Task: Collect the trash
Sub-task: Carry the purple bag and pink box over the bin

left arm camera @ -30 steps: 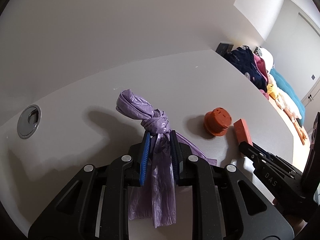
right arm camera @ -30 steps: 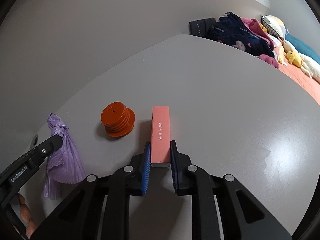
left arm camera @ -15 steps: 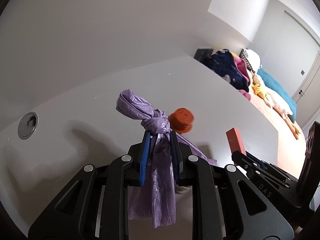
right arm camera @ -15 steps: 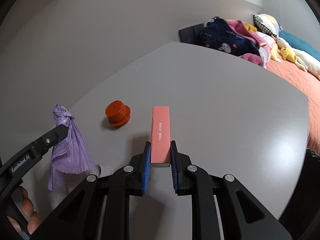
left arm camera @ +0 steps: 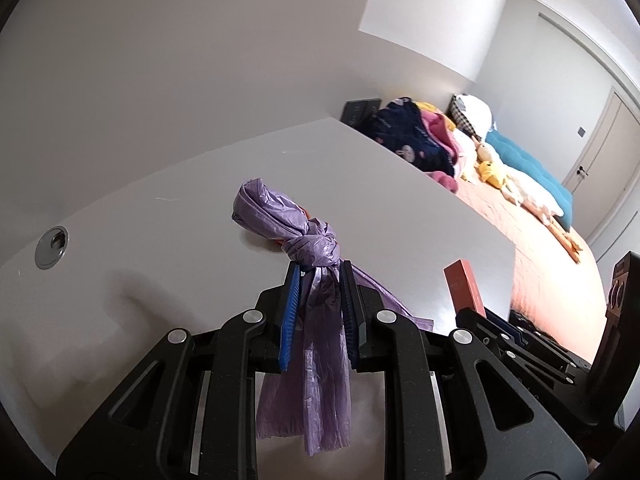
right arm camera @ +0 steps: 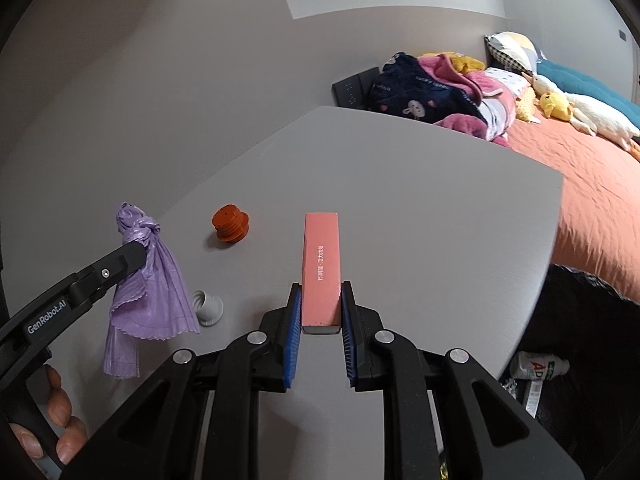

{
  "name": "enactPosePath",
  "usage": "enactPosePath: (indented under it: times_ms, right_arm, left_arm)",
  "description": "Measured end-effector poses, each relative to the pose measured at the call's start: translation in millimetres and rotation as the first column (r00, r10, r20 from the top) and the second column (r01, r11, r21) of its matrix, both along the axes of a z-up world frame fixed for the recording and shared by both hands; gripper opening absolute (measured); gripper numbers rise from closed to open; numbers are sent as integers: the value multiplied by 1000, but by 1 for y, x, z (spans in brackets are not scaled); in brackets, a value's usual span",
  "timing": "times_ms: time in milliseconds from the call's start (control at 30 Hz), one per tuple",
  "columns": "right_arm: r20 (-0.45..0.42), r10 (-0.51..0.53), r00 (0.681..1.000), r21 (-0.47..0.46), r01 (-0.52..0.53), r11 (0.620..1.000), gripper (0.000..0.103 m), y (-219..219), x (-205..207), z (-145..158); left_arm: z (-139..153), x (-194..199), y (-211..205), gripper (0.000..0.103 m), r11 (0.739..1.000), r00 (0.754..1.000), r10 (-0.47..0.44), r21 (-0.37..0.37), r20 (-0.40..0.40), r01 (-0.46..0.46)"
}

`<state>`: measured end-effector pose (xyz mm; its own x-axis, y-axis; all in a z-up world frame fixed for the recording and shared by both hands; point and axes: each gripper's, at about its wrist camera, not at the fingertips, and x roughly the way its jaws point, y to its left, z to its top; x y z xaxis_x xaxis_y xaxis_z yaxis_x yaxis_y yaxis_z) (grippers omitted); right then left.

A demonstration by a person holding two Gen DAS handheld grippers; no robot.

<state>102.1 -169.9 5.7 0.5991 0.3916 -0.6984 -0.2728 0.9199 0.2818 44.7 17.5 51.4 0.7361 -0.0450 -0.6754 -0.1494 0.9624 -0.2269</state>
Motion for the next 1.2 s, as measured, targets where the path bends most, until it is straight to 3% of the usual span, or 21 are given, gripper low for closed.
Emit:
enactPosePath:
  times_ms: [533, 1200]
  right_arm:
    - [64, -75, 995, 31, 73, 997, 20, -76, -53, 26]
    - [96, -219, 971, 30, 217, 976, 20, -172, -102, 28]
  left_arm:
    - [8, -22, -74, 19, 993, 993, -113, 16, 14, 113]
    - [-3, -33, -169, 19, 962, 962, -273, 11, 11, 273]
